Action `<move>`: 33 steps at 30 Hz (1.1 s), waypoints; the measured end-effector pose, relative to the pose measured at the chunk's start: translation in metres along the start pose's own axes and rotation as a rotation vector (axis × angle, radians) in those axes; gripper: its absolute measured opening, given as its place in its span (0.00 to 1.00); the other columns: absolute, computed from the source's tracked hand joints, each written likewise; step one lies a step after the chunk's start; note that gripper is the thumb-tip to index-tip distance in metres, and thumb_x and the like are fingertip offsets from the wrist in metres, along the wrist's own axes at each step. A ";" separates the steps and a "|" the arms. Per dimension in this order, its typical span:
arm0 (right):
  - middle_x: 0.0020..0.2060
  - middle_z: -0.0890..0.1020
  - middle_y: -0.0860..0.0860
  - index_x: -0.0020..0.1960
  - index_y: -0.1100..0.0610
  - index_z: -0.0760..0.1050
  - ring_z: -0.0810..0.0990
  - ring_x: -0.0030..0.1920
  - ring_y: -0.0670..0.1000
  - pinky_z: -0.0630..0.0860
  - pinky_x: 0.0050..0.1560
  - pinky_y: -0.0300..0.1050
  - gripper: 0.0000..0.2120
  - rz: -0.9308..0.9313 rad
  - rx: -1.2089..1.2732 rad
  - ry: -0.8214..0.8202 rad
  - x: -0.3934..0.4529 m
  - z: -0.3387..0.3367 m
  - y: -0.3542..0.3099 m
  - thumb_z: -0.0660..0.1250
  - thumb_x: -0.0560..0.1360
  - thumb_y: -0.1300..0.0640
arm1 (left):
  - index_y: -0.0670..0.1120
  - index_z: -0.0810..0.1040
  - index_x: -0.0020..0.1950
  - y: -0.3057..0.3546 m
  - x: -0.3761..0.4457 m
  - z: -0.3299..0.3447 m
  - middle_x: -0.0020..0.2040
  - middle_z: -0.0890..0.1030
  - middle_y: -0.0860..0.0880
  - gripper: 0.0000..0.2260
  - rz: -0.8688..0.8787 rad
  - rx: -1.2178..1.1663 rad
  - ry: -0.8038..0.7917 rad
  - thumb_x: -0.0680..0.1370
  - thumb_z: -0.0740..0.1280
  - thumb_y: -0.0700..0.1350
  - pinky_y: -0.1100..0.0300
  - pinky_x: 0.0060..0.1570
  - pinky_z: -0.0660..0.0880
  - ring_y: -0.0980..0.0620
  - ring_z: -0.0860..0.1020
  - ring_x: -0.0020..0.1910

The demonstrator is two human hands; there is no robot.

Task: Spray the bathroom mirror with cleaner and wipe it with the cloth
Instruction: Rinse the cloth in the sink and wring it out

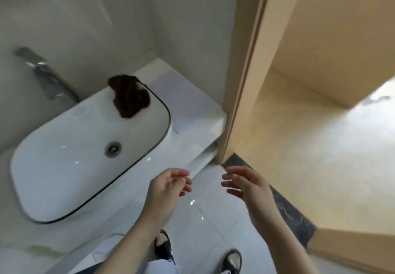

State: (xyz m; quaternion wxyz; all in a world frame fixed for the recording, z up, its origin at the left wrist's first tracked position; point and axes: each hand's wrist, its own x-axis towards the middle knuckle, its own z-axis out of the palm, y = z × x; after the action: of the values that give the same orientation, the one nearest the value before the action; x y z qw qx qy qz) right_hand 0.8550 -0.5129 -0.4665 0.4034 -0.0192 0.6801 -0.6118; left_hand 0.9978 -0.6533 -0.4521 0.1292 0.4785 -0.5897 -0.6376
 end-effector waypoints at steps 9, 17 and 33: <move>0.44 0.87 0.59 0.49 0.60 0.83 0.85 0.45 0.58 0.79 0.51 0.53 0.12 -0.262 -0.057 -0.323 -0.050 0.063 -0.131 0.62 0.79 0.69 | 0.41 0.80 0.53 0.115 -0.068 -0.098 0.44 0.84 0.43 0.10 0.268 -0.109 0.236 0.79 0.61 0.32 0.58 0.46 0.79 0.50 0.83 0.41; 0.41 0.86 0.56 0.50 0.62 0.82 0.84 0.43 0.55 0.78 0.48 0.50 0.11 -0.254 -0.139 -0.496 -0.053 0.165 -0.157 0.61 0.79 0.70 | 0.45 0.81 0.53 0.118 -0.092 -0.187 0.45 0.85 0.46 0.09 0.307 -0.107 0.374 0.77 0.64 0.36 0.53 0.47 0.78 0.46 0.83 0.43; 0.40 0.86 0.57 0.51 0.64 0.81 0.85 0.41 0.55 0.80 0.46 0.48 0.10 -0.291 -0.262 -0.410 0.030 0.260 -0.195 0.62 0.79 0.71 | 0.43 0.81 0.52 0.134 0.046 -0.240 0.44 0.85 0.43 0.11 0.189 -0.200 0.283 0.79 0.61 0.32 0.58 0.43 0.79 0.49 0.83 0.40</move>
State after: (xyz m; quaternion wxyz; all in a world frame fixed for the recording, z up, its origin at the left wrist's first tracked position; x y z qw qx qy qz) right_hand 0.8931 -0.7898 -0.2976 0.4346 -0.2922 0.6477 -0.5534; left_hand 1.1039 -0.8742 -0.3193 0.3168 0.4906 -0.5417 -0.6046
